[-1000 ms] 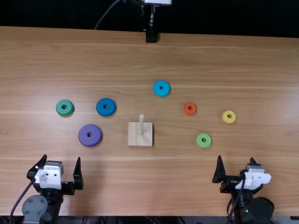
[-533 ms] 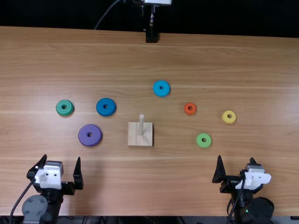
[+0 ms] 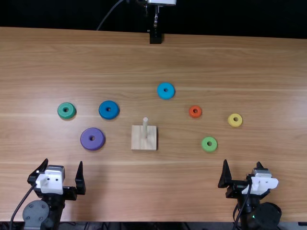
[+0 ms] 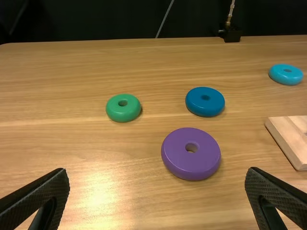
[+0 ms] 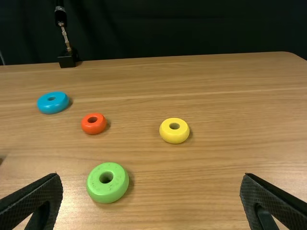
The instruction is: Build the Hanoi tower: stack the rings onto the peg from bottom to top in this color order: purple, dark blue, light blue, dark green, light green, yellow, orange.
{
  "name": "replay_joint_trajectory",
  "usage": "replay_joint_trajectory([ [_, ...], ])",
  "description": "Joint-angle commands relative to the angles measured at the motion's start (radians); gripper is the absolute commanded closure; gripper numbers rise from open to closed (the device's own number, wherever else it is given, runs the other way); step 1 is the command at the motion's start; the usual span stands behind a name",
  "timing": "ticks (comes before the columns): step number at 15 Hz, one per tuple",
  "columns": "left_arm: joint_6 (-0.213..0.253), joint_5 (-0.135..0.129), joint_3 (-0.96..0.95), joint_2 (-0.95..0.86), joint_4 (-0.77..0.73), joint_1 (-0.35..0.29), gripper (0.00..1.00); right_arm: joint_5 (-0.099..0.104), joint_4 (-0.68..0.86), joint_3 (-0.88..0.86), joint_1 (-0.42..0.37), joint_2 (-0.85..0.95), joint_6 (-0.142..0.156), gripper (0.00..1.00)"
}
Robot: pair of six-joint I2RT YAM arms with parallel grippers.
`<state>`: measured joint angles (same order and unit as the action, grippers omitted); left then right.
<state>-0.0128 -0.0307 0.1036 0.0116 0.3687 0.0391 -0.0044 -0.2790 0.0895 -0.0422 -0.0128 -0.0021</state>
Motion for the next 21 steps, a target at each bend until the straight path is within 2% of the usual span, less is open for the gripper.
replay_joint_trajectory([
  [1,0.011,-0.015,-0.104,-0.012,0.080,-0.008,0.00,-0.003,-0.040,-0.076,-0.016,0.013,-0.002,0.00],
  [6,0.013,-0.010,-0.104,-0.012,0.080,-0.034,0.00,-0.003,-0.042,-0.076,-0.016,0.013,-0.002,0.00],
  [8,0.018,-0.037,-0.104,-0.012,0.066,-0.025,0.00,-0.003,-0.040,-0.076,-0.016,0.013,-0.002,0.00],
  [9,0.022,-0.063,-0.096,-0.012,0.066,-0.025,0.00,-0.003,-0.042,-0.076,-0.016,0.013,-0.002,0.00],
  [11,0.011,-0.085,0.042,0.027,0.066,-0.030,0.00,-0.003,-0.040,-0.076,-0.016,0.013,-0.002,0.00],
  [13,0.011,-0.144,0.199,0.131,0.084,-0.042,0.00,-0.003,-0.040,-0.076,-0.016,0.013,-0.002,0.00],
  [14,0.013,-0.153,0.274,0.189,0.091,-0.056,0.00,-0.003,-0.040,-0.076,-0.016,0.013,-0.002,0.00],
  [16,0.011,-0.150,0.389,0.314,0.126,-0.059,0.00,-0.003,-0.040,-0.076,-0.016,0.013,-0.002,0.00],
  [18,0.011,-0.128,0.545,0.472,0.184,-0.054,0.00,-0.003,-0.040,-0.076,-0.016,0.013,-0.002,0.00],
  [20,0.009,-0.100,0.717,0.677,0.347,-0.051,0.00,-0.003,-0.040,-0.076,-0.016,0.013,-0.002,0.00],
  [21,0.009,-0.074,0.806,0.761,0.467,-0.050,0.00,-0.003,-0.040,-0.076,-0.016,0.013,-0.002,0.00],
])
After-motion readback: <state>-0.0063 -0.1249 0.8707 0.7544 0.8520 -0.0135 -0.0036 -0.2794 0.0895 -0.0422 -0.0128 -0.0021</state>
